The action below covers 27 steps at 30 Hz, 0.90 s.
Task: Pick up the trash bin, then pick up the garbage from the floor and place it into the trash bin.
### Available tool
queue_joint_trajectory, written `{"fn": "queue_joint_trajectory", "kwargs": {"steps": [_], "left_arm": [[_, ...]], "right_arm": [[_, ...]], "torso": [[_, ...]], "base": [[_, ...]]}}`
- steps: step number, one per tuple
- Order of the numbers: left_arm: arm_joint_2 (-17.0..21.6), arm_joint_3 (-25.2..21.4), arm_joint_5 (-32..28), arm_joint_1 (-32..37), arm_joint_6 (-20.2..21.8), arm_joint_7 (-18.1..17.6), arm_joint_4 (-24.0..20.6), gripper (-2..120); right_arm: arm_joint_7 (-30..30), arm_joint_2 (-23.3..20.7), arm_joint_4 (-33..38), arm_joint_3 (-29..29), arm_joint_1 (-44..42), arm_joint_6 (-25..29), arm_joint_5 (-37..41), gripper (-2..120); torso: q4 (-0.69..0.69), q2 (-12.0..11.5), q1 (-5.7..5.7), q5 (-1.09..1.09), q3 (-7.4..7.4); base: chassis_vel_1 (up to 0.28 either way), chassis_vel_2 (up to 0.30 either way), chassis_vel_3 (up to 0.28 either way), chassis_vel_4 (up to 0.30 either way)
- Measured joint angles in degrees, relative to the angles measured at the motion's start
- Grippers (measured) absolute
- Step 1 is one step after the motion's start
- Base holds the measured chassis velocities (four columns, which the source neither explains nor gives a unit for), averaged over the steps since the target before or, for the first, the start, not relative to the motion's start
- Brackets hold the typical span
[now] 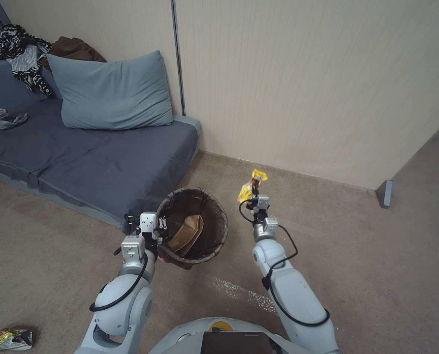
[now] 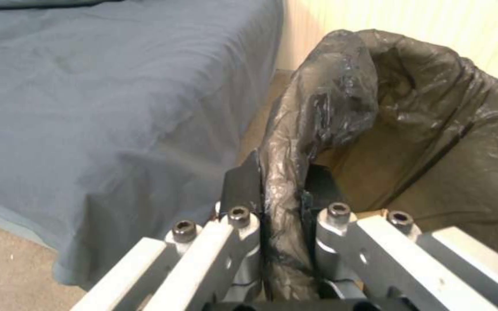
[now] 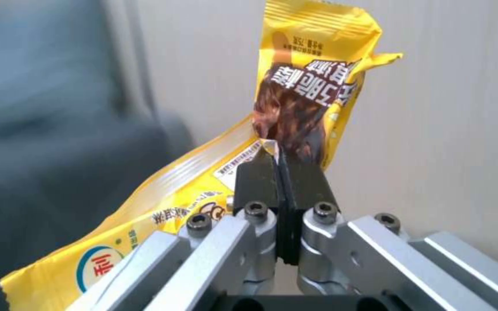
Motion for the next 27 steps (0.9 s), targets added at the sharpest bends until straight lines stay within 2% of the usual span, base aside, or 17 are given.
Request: {"fn": "queue_joint_trajectory", "kwargs": {"steps": [5, 8, 12, 14, 19, 27], "left_arm": [[-0.1, 0.3, 0.0, -0.1, 0.0, 0.0, 0.2, 7], [-0.1, 0.4, 0.0, -0.1, 0.0, -0.1, 0.4, 7], [0.0, 0.3, 0.0, -0.2, 0.1, -0.1, 0.4, 7], [-0.1, 0.3, 0.0, -0.2, 0.1, -0.1, 0.6, 7], [-0.2, 0.5, 0.1, -0.4, 0.1, -0.1, 0.8, 7], [-0.3, 0.5, 0.1, -0.6, 0.1, -0.2, 0.8, 7]], "right_arm": [[-4.3, -0.6, 6.1, 0.0, -1.7, 3.3, -0.1, 0], [-11.6, -1.6, 16.7, -1.6, -5.5, 6.0, 2.3, 0], [-14.7, -2.2, 20.3, -2.8, -7.1, 6.5, 2.8, 0], [-18.1, -2.9, 23.1, -4.4, -9.0, 6.7, 2.7, 0], [-20.6, -3.9, 24.4, -6.6, -11.3, 6.9, 1.4, 0], [-21.2, -4.5, 22.4, -8.3, -13.3, 8.2, -0.2, 0]], "torso": [[0.0, 0.0, 0.0, -0.01, 0.0], [0.0, 0.0, 0.0, -0.01, 0.0], [0.0, 0.0, 0.0, -0.01, 0.0], [0.0, 0.0, 0.0, -0.01, 0.0], [0.0, 0.0, 0.0, -0.01, 0.0], [0.0, 0.0, 0.0, -0.01, 0.0]], "base": [[0.0, 0.0, 0.0, 0.0], [0.0, 0.0, 0.0, 0.0], [0.0, 0.0, 0.0, 0.0], [0.0, 0.0, 0.0, 0.0], [0.0, 0.0, 0.0, 0.0], [0.0, 0.0, 0.0, 0.0]]}}
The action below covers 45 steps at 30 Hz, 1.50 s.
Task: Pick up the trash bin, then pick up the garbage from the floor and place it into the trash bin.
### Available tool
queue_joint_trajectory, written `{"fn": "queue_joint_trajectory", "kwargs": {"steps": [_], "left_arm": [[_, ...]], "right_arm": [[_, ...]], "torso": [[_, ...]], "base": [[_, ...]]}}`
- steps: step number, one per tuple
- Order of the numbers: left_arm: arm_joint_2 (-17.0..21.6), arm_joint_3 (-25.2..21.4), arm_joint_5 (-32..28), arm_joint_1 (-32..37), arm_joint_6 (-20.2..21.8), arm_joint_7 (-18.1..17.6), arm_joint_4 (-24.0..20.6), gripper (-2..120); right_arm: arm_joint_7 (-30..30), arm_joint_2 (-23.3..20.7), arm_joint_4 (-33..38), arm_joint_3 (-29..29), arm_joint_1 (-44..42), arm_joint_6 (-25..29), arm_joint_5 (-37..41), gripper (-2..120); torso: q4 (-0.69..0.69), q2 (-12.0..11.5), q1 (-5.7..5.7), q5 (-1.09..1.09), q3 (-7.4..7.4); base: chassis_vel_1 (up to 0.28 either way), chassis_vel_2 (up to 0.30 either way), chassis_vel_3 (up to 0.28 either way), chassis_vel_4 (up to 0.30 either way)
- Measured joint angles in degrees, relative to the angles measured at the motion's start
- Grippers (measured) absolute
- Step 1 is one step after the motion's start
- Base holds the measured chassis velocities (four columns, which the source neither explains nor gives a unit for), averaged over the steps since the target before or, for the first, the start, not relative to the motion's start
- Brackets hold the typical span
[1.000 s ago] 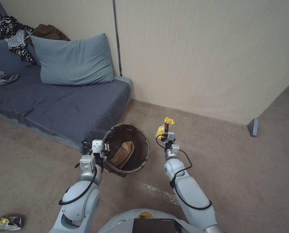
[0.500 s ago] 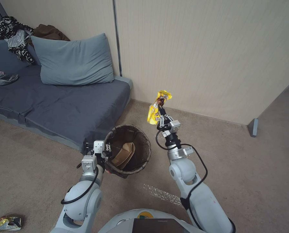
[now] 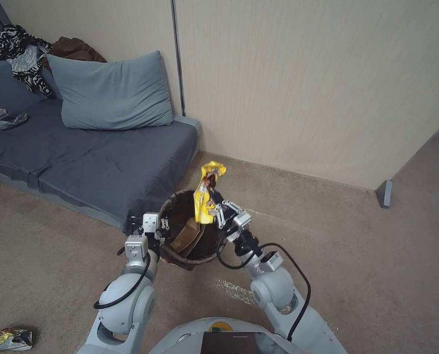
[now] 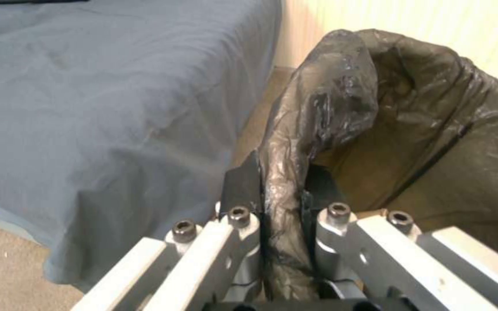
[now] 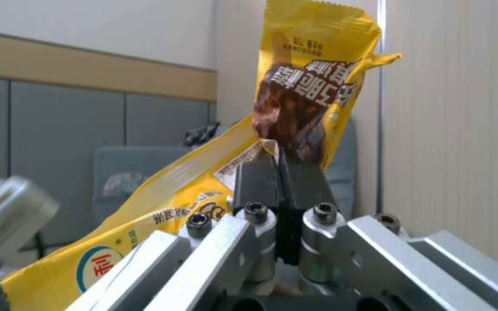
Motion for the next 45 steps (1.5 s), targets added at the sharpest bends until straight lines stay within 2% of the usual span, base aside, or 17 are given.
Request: {"fn": "queue_joint_trajectory", "kwargs": {"steps": [6, 18, 22, 23, 29, 33, 34, 37, 39, 41, 42, 45], "left_arm": [[0.0, 0.0, 0.0, 0.0, 0.0, 0.0, 0.0, 7], [0.0, 0.0, 0.0, 0.0, 0.0, 0.0, -0.2, 7], [-0.1, 0.0, 0.0, 0.1, 0.0, 0.0, -0.3, 7], [-0.1, 0.0, 0.0, 0.1, 0.0, 0.0, -0.3, 7], [-0.1, 0.0, 0.0, 0.0, 0.0, 0.0, -0.3, 7], [-0.1, 0.1, -0.2, 0.0, 0.0, 0.0, -0.2, 7], [-0.1, 0.1, -0.2, 0.0, 0.0, 0.0, -0.2, 7], [-0.2, 0.2, -0.4, 0.0, 0.0, 0.0, -0.2, 7], [-0.1, 0.2, -0.4, 0.0, 0.0, 0.0, -0.2, 7], [-0.1, 0.2, -0.7, 0.1, 0.4, -0.1, -0.3, 7], [-0.1, 0.2, -0.7, 0.1, 0.4, -0.1, -0.3, 7], [0.2, 0.3, -0.9, 0.4, 0.7, -0.1, -0.6, 7]], "right_arm": [[-0.3, -0.1, -1.4, -0.8, -1.1, 0.9, -0.9, 0], [-0.7, 0.7, -9.9, -3.1, -3.1, 4.4, -4.0, -1], [-0.6, 1.0, -13.0, -3.0, -3.1, 4.7, -4.8, 19], [-0.6, 1.0, -13.0, -3.0, -3.1, 4.7, -4.8, 19], [-0.8, 1.3, -14.1, -3.0, -3.2, 5.1, -5.4, 41], [-0.7, 1.3, -14.1, -3.0, -3.2, 5.2, -5.5, 56], [-0.7, 1.3, -14.1, -3.0, -3.2, 5.2, -5.5, 56], [-0.7, 1.3, -14.1, -3.0, -3.1, 5.1, -5.5, 75], [-0.7, 1.3, -14.0, -2.9, -3.2, 5.1, -5.5, 77], [-0.7, 1.3, -13.2, -2.8, -3.4, 5.2, -5.5, 87], [-0.7, 1.3, -13.2, -2.8, -3.4, 5.2, -5.5, 87], [-0.2, 1.3, -10.8, -2.4, -4.2, 5.2, -5.5, 98]], "torso": [[0.0, 0.0, 0.0, 0.0, 0.0], [0.0, 0.0, 0.0, 0.0, 0.0], [0.0, 0.0, 0.0, 0.0, 0.0], [0.0, 0.0, 0.0, 0.0, 0.0], [0.0, 0.0, 0.0, -0.01, 0.0], [0.0, 0.0, 0.0, -0.01, 0.0], [0.0, 0.0, 0.0, -0.01, 0.0], [0.0, 0.0, 0.0, 0.0, 0.0], [0.0, 0.0, 0.0, 0.0, 0.0], [0.0, 0.0, 0.0, 0.0, 0.0], [0.0, 0.0, 0.0, 0.0, 0.0], [0.0, 0.0, 0.0, 0.0, 0.0]], "base": [[0.0, 0.0, 0.0, 0.0], [0.0, 0.0, 0.0, 0.0], [0.0, 0.0, 0.0, 0.0], [0.0, 0.0, 0.0, 0.0], [0.0, 0.0, 0.0, 0.0], [0.0, 0.0, 0.0, 0.0], [0.0, 0.0, 0.0, 0.0], [0.0, 0.0, 0.0, 0.0], [0.0, 0.0, 0.0, 0.0], [0.0, 0.0, 0.0, 0.0], [0.0, 0.0, 0.0, 0.0], [0.0, 0.0, 0.0, 0.0]]}}
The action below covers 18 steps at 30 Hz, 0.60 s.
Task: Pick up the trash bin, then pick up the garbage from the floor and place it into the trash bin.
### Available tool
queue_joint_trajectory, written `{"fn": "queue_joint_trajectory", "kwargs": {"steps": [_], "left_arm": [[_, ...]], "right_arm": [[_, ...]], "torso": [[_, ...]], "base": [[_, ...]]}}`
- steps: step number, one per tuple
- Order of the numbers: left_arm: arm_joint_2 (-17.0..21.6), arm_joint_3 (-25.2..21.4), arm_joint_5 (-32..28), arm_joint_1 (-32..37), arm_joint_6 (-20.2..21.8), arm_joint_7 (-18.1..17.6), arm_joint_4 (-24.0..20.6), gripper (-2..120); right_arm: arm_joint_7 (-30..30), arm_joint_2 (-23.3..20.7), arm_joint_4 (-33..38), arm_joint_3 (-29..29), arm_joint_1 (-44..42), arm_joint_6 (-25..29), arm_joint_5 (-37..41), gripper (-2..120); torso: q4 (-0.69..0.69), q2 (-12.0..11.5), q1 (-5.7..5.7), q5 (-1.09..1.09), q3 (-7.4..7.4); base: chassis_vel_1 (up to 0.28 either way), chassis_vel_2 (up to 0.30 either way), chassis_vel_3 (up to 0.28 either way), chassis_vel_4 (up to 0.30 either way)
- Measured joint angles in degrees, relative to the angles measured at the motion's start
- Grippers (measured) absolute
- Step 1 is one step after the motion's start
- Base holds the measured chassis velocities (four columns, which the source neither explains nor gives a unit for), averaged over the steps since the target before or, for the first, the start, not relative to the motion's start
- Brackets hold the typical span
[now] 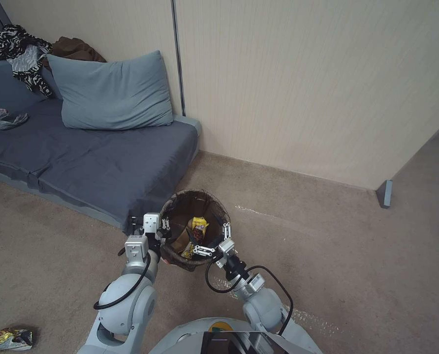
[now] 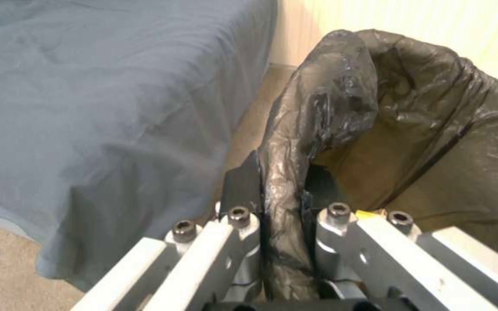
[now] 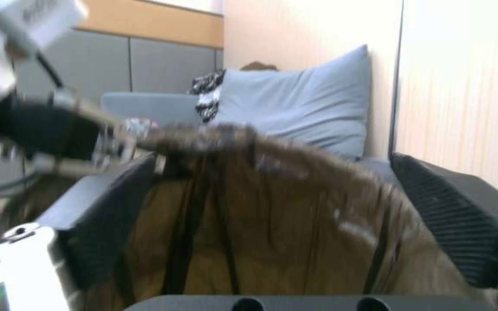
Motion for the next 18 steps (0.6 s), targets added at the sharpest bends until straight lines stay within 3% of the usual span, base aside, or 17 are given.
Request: {"fn": "queue_joint_trajectory", "kwargs": {"steps": [9, 13, 18], "left_arm": [[1.8, 0.3, -1.1, 1.8, -0.3, 0.8, -0.7, 7], [2.6, 0.4, -1.5, 2.7, -0.8, 1.7, -1.6, 7], [3.3, 0.4, -1.3, 3.8, -1.3, 2.6, -2.5, 7]], "right_arm": [[5.9, 0.5, 10.4, 2.9, -2.9, -1.0, -0.5, 100], [13.6, 1.5, 18.7, 6.2, -6.1, -4.6, -2.0, 100], [17.5, 2.9, 21.0, 9.4, -10.1, -5.7, -4.4, 100]], "torso": [[0.0, 0.0, 0.0, 0.0, 0.0], [-0.01, 0.0, 0.0, 0.01, 0.0], [-0.01, 0.0, 0.0, 0.0, 0.0]], "base": [[0.0, 0.0, 0.0, 0.0], [0.0, 0.0, 0.0, 0.0], [0.0, 0.0, 0.0, 0.0]]}}
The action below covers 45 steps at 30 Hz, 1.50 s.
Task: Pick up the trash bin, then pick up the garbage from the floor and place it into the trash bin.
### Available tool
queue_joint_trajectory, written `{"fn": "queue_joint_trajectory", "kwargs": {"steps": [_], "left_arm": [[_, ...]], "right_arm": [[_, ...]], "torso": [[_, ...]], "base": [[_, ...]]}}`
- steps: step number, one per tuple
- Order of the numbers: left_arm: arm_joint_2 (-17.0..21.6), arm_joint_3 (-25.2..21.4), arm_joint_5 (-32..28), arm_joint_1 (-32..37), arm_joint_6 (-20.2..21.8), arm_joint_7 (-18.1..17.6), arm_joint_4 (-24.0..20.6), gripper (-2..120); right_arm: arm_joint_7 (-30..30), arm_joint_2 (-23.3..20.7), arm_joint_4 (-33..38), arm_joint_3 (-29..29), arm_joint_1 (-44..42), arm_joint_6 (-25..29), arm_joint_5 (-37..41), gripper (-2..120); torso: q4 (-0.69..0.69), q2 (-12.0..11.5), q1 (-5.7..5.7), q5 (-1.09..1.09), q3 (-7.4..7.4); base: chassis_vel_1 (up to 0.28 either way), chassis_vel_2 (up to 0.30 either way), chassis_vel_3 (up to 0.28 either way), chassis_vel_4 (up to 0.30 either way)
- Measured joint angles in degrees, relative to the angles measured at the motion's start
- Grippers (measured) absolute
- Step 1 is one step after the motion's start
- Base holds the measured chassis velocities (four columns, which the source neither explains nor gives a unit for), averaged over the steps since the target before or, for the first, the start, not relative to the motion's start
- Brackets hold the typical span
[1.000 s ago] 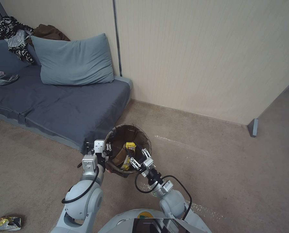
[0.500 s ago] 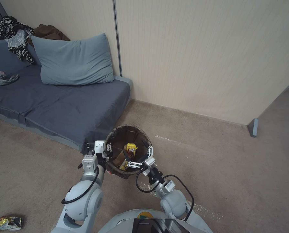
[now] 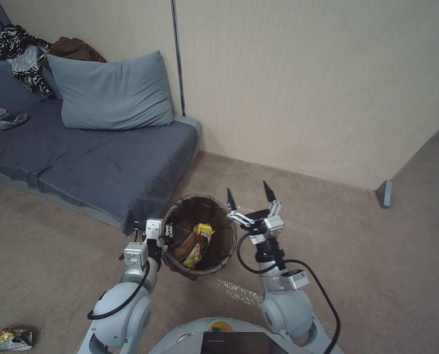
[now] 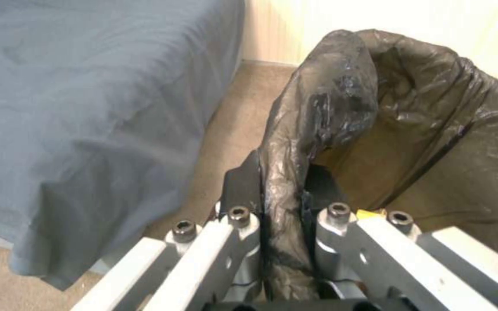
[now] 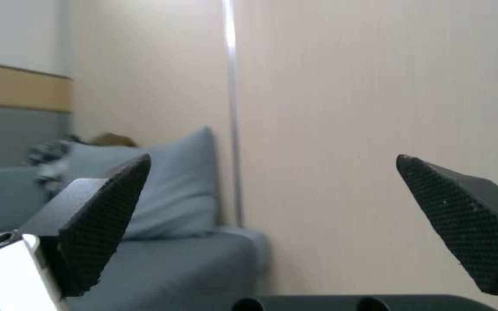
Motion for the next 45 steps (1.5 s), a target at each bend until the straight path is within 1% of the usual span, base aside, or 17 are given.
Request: {"fn": "queue_joint_trajectory", "kwargs": {"steps": [3, 5, 7, 12, 20, 31, 33, 45], "left_arm": [[0.5, -0.4, 0.4, 0.7, -0.9, 0.7, -0.4, 7], [0.5, -0.4, 0.5, 0.8, -1.0, 0.8, -0.4, 7], [0.7, -0.8, 0.7, 1.2, -2.0, 1.0, -0.6, 7], [0.7, -1.0, 0.7, 1.3, -2.9, 1.0, -0.6, 7], [0.7, -1.1, 0.7, 1.1, -3.5, 1.0, -0.6, 7], [0.7, -1.2, 0.6, 1.0, -3.7, 1.0, -0.6, 7], [0.7, -1.3, 0.6, 0.9, -4.0, 0.9, -0.5, 7], [0.5, -1.4, 0.4, 1.4, -4.2, 1.0, -0.2, 7]], "right_arm": [[3.6, 1.3, 0.1, 3.0, -2.8, -0.6, -2.6, 98], [4.2, 1.5, 0.1, 3.6, -3.2, -0.8, -3.1, 96], [6.1, 2.1, -0.1, 7.2, -5.9, -1.2, -4.0, 91], [6.2, 2.1, -0.5, 9.3, -7.5, -0.5, -3.9, 89], [6.0, 2.1, -1.5, 11.4, -9.2, 1.2, -3.5, 90], [5.6, 2.2, -2.2, 12.2, -9.9, 2.2, -3.2, 89], [5.2, 2.4, -3.3, 13.2, -10.5, 3.4, -2.9, 89], [4.6, 2.6, -4.4, 12.9, -9.4, 3.7, -2.5, 91]], "torso": [[0.0, 0.0, 0.0, 0.0, 0.0], [0.0, 0.0, 0.0, 0.0, 0.0], [0.0, 0.0, 0.0, 0.0, 0.0], [0.0, 0.0, 0.0, 0.0, 0.0], [0.01, 0.0, 0.0, 0.0, 0.0], [0.0, 0.0, 0.0, 0.0, 0.0], [0.0, 0.0, 0.0, 0.0, 0.0], [0.01, 0.0, 0.0, 0.0, 0.0]], "base": [[0.0, 0.0, 0.0, 0.0], [0.0, 0.0, 0.0, 0.0], [0.0, 0.0, 0.0, 0.0], [0.0, 0.0, 0.0, 0.0], [0.0, 0.0, 0.0, 0.0], [0.0, 0.0, 0.0, 0.0], [0.0, 0.0, 0.0, 0.0], [0.0, 0.0, 0.0, 0.0]]}}
